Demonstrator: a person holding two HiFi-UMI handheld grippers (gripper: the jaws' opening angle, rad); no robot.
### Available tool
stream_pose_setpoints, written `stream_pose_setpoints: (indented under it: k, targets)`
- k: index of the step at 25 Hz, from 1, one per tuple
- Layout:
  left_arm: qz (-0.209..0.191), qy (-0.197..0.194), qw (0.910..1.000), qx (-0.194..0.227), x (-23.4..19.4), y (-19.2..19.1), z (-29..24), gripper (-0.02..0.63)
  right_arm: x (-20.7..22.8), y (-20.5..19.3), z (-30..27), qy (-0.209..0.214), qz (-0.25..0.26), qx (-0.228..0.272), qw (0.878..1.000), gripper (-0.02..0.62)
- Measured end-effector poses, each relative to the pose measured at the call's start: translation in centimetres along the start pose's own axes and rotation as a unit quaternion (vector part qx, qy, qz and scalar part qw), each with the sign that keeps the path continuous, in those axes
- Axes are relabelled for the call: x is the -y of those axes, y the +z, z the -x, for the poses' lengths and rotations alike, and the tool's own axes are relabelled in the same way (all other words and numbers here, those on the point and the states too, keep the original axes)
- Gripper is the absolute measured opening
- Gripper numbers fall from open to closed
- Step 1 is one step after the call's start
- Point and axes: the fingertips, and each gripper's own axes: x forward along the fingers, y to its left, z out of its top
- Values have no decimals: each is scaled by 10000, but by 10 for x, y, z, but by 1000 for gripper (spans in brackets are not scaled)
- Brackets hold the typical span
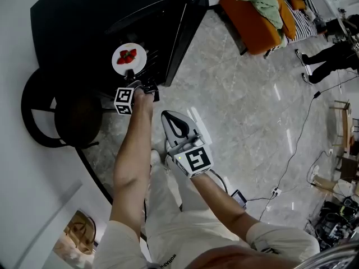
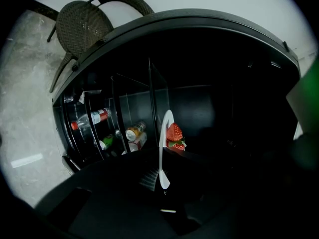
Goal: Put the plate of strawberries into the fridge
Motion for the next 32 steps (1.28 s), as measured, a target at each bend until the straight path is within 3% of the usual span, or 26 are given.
stream_pose_setpoints:
  k: [19, 22, 32]
  targets:
    - [312, -328, 9983, 371, 7, 4, -6, 12, 12, -7, 2, -75, -47, -35, 10000, 12]
    - [392, -344, 9979, 388, 5, 2, -1, 91, 11, -5, 2, -80, -31, -44, 10000, 12]
    - [457, -505, 9971, 342, 2, -9, 30, 135, 7, -4, 0, -85, -26, -8, 10000, 12]
